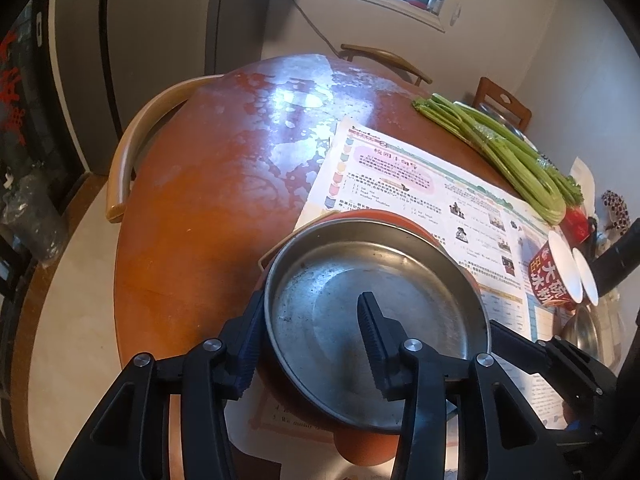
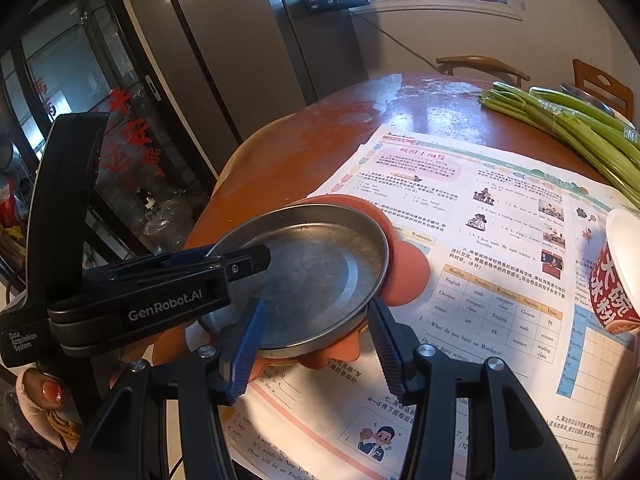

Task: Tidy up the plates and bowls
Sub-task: 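Lower the flat steel plate onto the terracotta plate with the left tool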

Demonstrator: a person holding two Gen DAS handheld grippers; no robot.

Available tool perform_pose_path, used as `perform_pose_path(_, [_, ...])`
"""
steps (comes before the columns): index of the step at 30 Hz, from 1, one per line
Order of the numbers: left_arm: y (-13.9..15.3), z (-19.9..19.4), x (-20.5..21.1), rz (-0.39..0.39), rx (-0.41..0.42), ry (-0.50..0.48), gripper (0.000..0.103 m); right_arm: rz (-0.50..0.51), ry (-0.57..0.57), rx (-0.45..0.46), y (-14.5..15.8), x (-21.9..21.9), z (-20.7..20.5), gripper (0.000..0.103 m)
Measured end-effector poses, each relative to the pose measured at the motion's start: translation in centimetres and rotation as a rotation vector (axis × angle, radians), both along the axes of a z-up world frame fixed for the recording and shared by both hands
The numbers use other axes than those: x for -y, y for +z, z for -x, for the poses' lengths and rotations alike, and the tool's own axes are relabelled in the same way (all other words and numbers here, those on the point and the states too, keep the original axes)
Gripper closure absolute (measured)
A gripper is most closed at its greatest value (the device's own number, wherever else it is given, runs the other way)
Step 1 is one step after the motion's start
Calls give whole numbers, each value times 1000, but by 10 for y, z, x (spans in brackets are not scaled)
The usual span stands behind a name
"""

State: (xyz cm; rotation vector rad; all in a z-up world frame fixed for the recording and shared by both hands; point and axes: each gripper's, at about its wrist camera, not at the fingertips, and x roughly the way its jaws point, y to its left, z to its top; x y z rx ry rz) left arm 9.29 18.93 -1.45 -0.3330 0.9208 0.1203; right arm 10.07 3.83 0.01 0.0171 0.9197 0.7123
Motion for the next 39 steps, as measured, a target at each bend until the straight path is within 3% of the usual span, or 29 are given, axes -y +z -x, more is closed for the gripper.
perform_pose_path(18, [5, 12, 4, -25, 10, -7, 52, 11, -28, 16, 2, 8, -1, 49])
perform_pose_path(23, [5, 12, 7, -77, -17, -5, 49, 2, -34, 22, 4, 14, 0, 49])
perform_pose_path(27, [10, 16, 6, -75, -1, -5, 48, -1, -43, 25, 6, 20, 1, 49])
perform_pose_path(33, [12, 23, -10, -46, 13, 33, 47, -32, -61, 24, 11, 34, 2, 49])
perform_pose_path(39, [2, 19, -23, 59, -4, 22, 46, -67, -92, -10, 10, 52, 0, 49])
